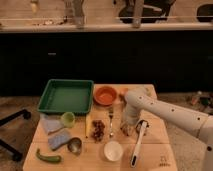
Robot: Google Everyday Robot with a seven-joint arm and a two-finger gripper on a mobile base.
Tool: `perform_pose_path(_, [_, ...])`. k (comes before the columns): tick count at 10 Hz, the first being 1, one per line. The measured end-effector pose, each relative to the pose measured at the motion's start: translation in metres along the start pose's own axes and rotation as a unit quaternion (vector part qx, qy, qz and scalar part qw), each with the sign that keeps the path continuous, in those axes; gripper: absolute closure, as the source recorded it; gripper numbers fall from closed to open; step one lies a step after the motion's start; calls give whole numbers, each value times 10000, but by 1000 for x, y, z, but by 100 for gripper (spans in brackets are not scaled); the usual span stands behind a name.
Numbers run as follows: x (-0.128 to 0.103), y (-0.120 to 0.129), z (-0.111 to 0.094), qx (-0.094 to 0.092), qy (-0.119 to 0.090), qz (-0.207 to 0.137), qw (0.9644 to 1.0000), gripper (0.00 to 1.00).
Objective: Wipe red bowl with eraser
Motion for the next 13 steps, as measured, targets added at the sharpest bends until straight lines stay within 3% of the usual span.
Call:
perform_pose_path(2, [1, 2, -3, 35, -39, -51, 10000, 100])
perform_pose_path(8, [-34, -3, -43, 214, 397, -507, 9977, 100])
perform_pose_path(13, [-56, 0, -76, 269, 835, -617, 9942, 100])
